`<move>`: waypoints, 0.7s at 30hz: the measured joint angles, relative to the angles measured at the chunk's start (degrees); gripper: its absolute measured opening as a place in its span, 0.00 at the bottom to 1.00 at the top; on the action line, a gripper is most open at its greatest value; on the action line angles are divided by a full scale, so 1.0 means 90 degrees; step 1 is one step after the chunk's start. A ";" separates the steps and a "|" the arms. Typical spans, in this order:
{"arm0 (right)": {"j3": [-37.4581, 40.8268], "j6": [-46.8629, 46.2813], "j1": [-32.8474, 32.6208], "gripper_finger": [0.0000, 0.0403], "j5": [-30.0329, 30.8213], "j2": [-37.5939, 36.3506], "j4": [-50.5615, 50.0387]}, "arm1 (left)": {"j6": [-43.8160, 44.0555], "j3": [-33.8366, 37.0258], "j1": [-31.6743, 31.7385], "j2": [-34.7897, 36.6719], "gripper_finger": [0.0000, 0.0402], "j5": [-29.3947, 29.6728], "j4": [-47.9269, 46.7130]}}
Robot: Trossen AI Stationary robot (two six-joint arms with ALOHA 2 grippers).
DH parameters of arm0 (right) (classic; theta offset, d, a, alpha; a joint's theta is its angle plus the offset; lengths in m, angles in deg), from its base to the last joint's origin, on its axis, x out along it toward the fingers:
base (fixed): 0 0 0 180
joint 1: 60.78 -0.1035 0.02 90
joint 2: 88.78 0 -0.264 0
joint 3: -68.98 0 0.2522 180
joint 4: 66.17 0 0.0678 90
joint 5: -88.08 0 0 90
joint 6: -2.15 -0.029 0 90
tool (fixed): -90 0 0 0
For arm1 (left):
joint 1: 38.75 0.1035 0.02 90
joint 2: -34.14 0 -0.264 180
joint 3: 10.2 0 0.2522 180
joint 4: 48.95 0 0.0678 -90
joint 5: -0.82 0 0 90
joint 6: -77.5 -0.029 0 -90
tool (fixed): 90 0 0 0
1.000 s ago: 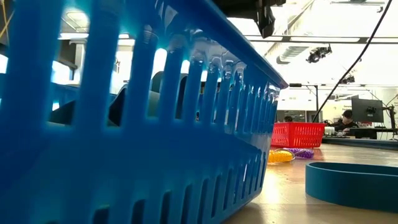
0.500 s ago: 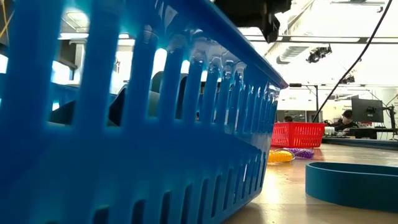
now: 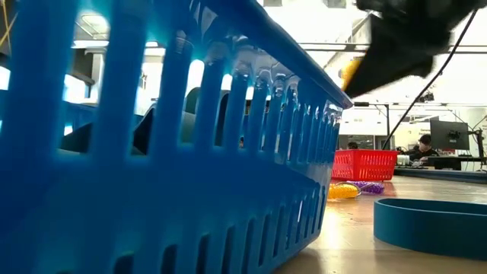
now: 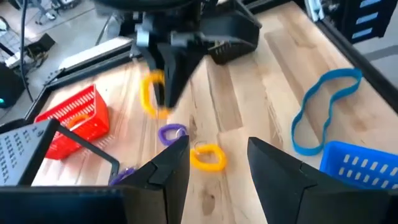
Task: Pick & Place Office Desk Supplies
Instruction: Put the yellow spring keychain into the red bin
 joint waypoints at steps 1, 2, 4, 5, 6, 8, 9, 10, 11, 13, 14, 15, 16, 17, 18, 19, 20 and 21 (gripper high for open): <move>0.0000 -0.0466 -0.0085 0.04 0.0117 -0.0051 -0.0513 | 0.0003 0.0002 0.0000 0.0000 0.38 0.0000 -0.0031; 0.0000 -0.0981 -0.0159 0.04 0.0238 -0.0102 -0.1011 | 0.0006 0.0002 0.0004 0.0000 0.38 0.0000 -0.0047; 0.0000 -0.2044 -0.0221 0.04 0.0467 -0.0154 -0.2064 | 0.0075 0.0002 0.0005 0.0000 0.38 -0.0014 -0.0049; 0.0000 -0.2559 -0.0212 0.04 0.0518 -0.0160 -0.2568 | 0.0164 0.0002 0.0005 0.0000 0.38 -0.0082 -0.0060; 0.0000 -0.3082 -0.0161 0.04 0.0533 -0.0161 -0.3058 | 0.0238 0.0002 0.0010 0.0000 0.38 -0.0208 -0.0070; 0.0000 -0.4018 0.0004 0.04 0.0495 -0.0167 -0.3930 | 0.0301 0.0002 0.0046 0.0000 0.38 -0.0536 -0.0073; 0.0000 -0.4320 0.0111 0.04 0.0474 -0.0167 -0.4245 | 0.0309 0.0002 0.0064 0.0000 0.38 -0.0713 -0.0071; 0.0000 -0.4481 0.0242 0.04 0.0482 -0.0167 -0.4488 | 0.0328 0.0002 0.0073 0.0000 0.38 -0.0884 -0.0074; 0.0000 -0.4557 0.0397 0.04 0.0492 -0.0167 -0.4667 | 0.0345 0.0002 0.0087 0.0000 0.38 -0.1037 -0.0074; 0.0000 -0.4513 0.0782 0.04 0.0480 -0.0167 -0.4890 | 0.0357 0.0002 0.0111 0.0000 0.38 -0.1356 -0.0073; 0.0000 -0.4366 0.0992 0.04 0.0475 -0.0167 -0.4911 | 0.0365 0.0002 0.0115 0.0000 0.38 -0.1504 -0.0073; 0.0000 -0.4161 0.1203 0.04 0.0455 -0.0167 -0.4909 | 0.0388 0.0002 0.0115 0.0000 0.38 -0.1618 -0.0073; 0.0000 -0.3953 0.1423 0.04 0.0439 -0.0167 -0.4882 | 0.0414 0.0002 0.0115 0.0000 0.38 -0.1727 -0.0073; 0.0000 -0.3693 0.1641 0.04 0.0431 -0.0167 -0.4799 | 0.0428 0.0002 0.0115 0.0000 0.38 -0.1798 -0.0071; 0.0000 -0.3389 0.1869 0.04 0.0433 -0.0167 -0.4677 | 0.0470 0.0002 0.0115 0.0000 0.38 -0.1855 -0.0073; 0.0000 -0.3047 0.2095 0.04 0.0436 -0.0167 -0.4510 | 0.0511 0.0002 0.0113 0.0000 0.38 -0.1859 -0.0075; 0.0000 -0.2688 0.2323 0.04 0.0438 -0.0167 -0.4348 | 0.0553 0.0002 0.0096 0.0000 0.38 -0.1857 -0.0075; 0.0000 -0.2360 0.2539 0.04 0.0439 -0.0167 -0.4216 | 0.0608 0.0002 0.0083 0.0000 0.38 -0.1856 -0.0080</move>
